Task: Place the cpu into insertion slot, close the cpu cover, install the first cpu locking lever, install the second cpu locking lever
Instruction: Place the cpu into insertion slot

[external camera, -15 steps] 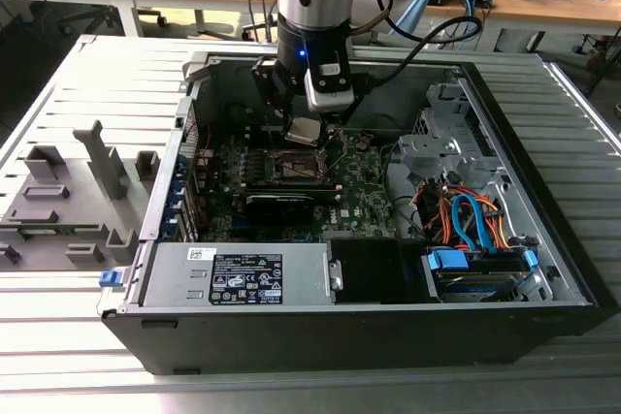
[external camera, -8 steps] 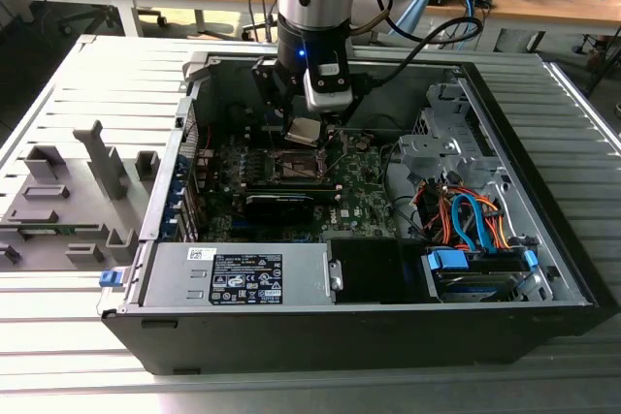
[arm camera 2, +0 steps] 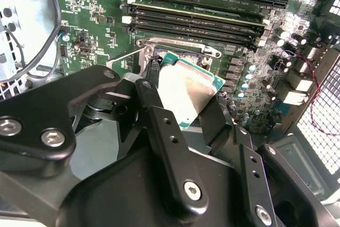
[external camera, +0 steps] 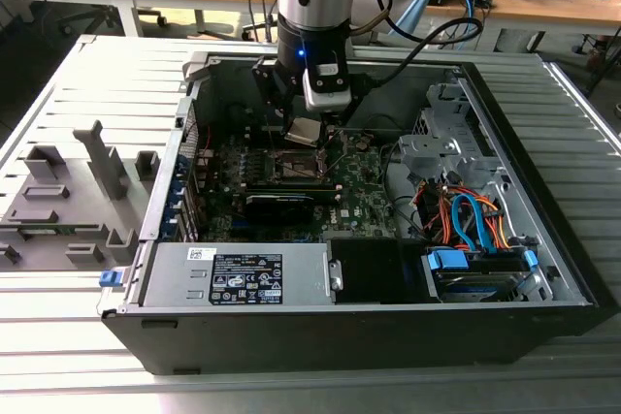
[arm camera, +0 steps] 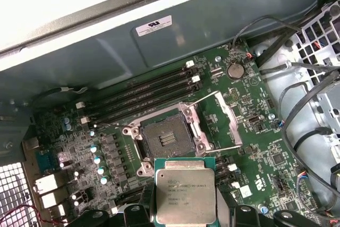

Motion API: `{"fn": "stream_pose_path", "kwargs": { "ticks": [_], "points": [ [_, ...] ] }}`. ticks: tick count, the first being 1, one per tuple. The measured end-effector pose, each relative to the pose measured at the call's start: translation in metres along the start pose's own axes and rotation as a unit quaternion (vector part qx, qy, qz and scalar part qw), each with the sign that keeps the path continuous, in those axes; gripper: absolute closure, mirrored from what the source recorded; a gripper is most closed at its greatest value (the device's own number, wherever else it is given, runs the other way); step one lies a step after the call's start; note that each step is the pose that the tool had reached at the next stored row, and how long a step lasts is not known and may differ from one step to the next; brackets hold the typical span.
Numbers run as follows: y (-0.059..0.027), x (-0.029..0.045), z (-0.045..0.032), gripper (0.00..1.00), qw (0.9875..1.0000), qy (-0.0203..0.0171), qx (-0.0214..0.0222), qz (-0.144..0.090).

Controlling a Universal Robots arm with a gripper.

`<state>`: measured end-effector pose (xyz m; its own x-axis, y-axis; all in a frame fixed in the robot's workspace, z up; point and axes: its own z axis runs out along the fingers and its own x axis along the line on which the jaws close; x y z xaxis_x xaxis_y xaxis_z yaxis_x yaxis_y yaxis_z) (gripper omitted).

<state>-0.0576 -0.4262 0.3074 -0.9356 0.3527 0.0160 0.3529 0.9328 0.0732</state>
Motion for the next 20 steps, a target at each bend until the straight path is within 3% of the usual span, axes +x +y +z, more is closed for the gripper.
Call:
{"fn": "stream_pose_path", "kwargs": {
  "ticks": [20],
  "points": [
    [0.0,0.0,0.0001,0.46,0.9998,-0.0016,0.0005,0.019]
  ]
}}
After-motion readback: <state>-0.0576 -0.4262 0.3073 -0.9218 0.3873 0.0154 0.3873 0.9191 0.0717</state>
